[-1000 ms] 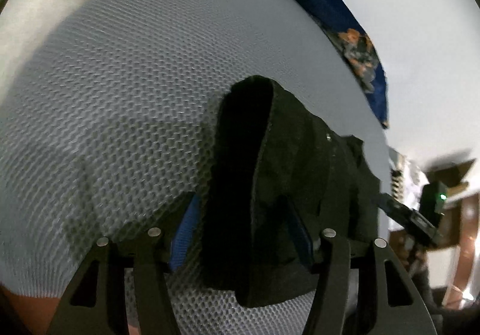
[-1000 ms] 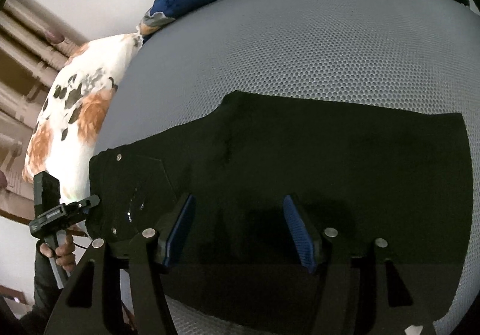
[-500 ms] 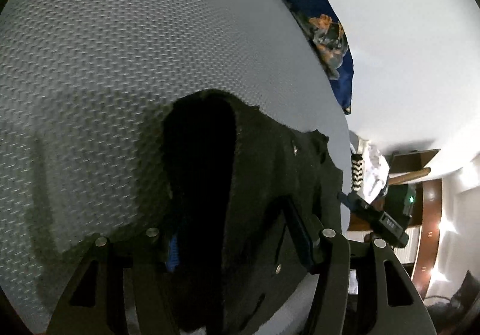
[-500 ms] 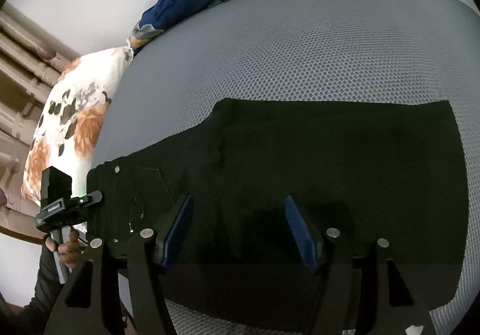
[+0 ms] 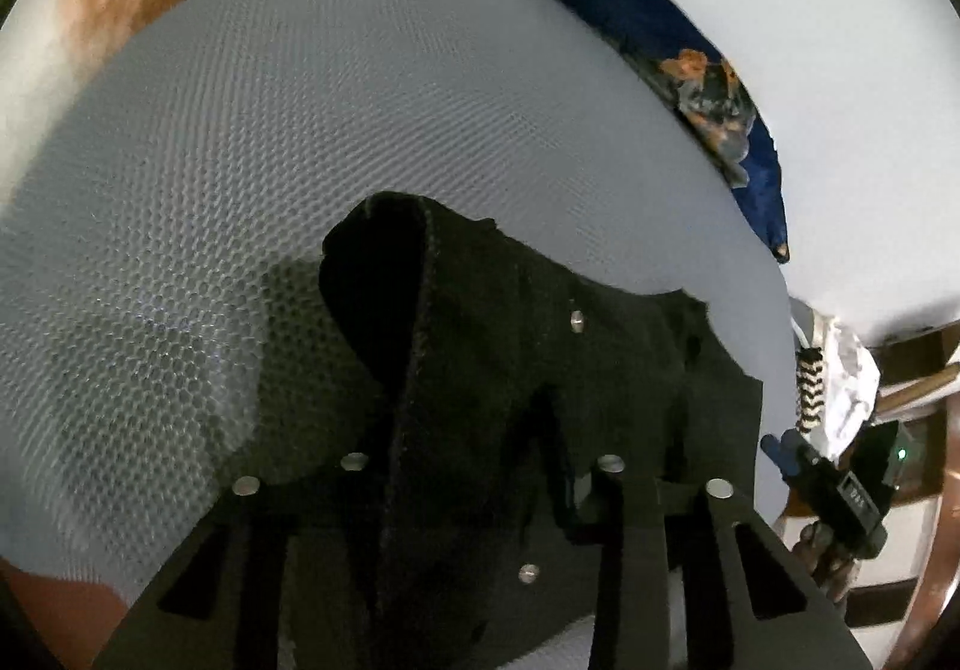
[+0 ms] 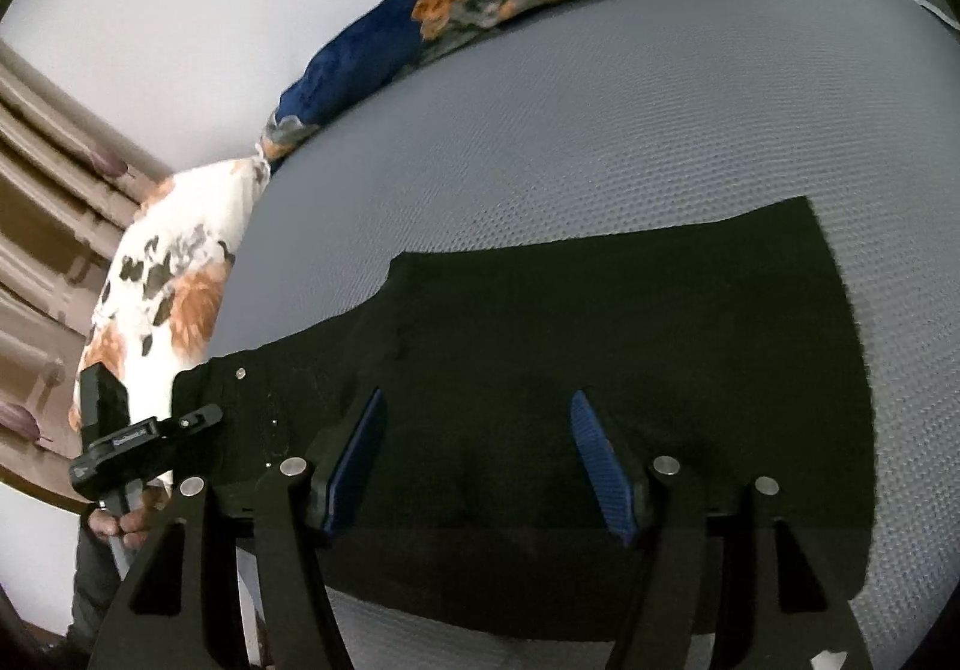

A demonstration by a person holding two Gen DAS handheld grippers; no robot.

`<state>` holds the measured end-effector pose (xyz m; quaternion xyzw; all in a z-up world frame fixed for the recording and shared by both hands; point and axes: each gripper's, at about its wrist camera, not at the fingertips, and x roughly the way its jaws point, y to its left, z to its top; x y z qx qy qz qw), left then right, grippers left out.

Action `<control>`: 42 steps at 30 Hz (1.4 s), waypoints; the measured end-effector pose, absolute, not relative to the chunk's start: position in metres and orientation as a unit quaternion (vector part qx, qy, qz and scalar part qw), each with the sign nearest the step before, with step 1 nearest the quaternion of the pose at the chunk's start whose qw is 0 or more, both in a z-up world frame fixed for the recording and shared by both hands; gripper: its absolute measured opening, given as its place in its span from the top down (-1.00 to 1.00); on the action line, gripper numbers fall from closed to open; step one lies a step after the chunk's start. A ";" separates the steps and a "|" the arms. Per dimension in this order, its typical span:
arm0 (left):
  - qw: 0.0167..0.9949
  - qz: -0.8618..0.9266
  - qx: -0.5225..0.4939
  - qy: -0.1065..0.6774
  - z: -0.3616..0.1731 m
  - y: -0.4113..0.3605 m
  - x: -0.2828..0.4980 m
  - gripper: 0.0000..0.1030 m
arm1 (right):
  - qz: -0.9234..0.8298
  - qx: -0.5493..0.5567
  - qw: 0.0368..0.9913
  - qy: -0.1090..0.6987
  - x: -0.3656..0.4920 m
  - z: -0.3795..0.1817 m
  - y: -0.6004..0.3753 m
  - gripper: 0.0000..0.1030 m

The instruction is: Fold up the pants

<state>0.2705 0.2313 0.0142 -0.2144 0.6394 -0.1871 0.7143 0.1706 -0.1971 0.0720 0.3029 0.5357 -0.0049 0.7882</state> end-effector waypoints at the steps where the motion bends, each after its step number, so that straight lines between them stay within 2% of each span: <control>1: 0.716 -0.188 -0.213 0.637 0.021 0.229 0.269 0.38 | -0.005 0.304 0.790 0.532 0.168 0.073 -0.201 -0.20; 5: 0.719 -0.192 -0.220 0.631 0.052 0.211 0.260 0.48 | -0.008 0.318 0.796 0.516 0.156 0.079 -0.222 -0.20; 11: 0.707 -0.188 -0.263 0.629 0.085 0.171 0.254 0.51 | -0.019 0.335 0.803 0.492 0.138 0.085 -0.258 -0.20; 22: 0.693 -0.238 -0.270 0.625 0.119 0.034 0.257 0.55 | -0.026 0.346 0.806 0.479 0.121 0.088 -0.307 -0.23; 30: 0.687 -0.259 -0.222 0.642 0.099 -0.054 0.250 0.55 | -0.058 0.359 0.812 0.457 0.100 0.082 -0.336 -0.23; 38: 0.698 -0.249 -0.167 0.650 0.056 -0.095 0.231 0.54 | -0.077 0.358 0.817 0.446 0.095 0.079 -0.352 -0.23; 42: 0.712 -0.255 -0.132 0.641 0.052 -0.106 0.220 0.46 | -0.072 0.353 0.822 0.442 0.093 0.082 -0.353 -0.23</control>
